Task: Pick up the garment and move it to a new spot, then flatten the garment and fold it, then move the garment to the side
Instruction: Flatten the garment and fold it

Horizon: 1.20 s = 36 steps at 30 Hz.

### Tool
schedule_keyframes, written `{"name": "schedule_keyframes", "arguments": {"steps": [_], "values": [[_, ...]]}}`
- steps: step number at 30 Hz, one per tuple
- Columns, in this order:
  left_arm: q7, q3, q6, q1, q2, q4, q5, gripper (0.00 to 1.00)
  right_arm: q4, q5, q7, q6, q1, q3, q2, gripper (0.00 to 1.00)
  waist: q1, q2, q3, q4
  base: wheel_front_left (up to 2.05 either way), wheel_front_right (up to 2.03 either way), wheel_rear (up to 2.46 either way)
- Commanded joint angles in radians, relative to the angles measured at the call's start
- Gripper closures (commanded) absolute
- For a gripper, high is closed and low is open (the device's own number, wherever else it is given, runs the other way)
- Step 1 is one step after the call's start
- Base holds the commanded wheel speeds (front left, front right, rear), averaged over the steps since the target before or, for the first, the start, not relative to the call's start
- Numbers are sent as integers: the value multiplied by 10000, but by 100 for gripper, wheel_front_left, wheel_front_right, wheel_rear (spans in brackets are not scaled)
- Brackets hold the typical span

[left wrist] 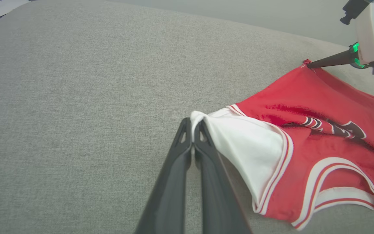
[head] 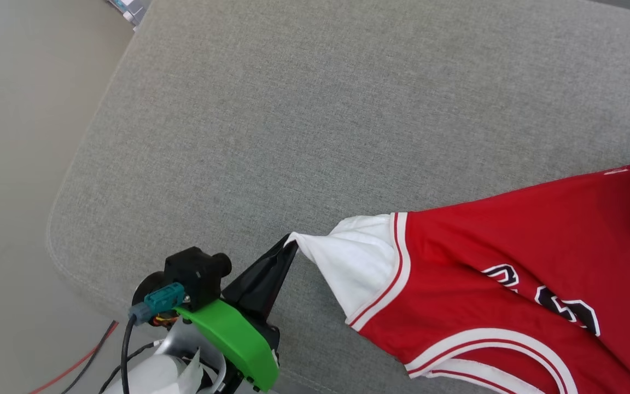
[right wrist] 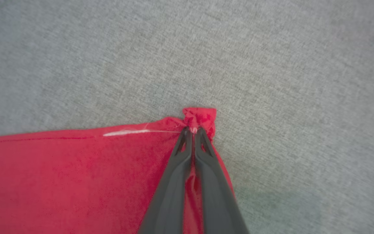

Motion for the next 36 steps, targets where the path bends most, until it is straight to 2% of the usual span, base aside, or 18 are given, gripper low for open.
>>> {"name": "schedule_keyframes", "arguments": {"steps": [1, 11, 20, 24, 36], "values": [[-106, 215, 64, -125, 143, -85, -180, 100, 351, 118, -1250, -7, -199, 128, 164, 100, 0, 114, -639, -382, 0, 0, 0], [-528, 1058, 470, -289, 365, -680, -291, 100, 260, 896, -3349, -7, -508, 451, -50, 100, 0, 114, -2047, -1483, 0, 0, 0], [-1152, 1945, 988, -626, 352, -1007, -200, 100, -867, 1045, -4850, -7, -543, 619, -360, 100, 0, 114, -3025, -2642, 0, 0, 0], [-1562, 2575, 1324, -872, 403, -1344, -81, 100, -1782, 1009, -5147, -7, -424, 467, -345, 100, 0, 114, -3314, -3161, 0, 0, 0], [-2194, 4434, 1514, -1688, 929, -2149, -39, 100, -3868, 626, -4948, -7, -361, 26, 447, 100, 0, 114, -3584, -4407, 0, 0, 0]]}}
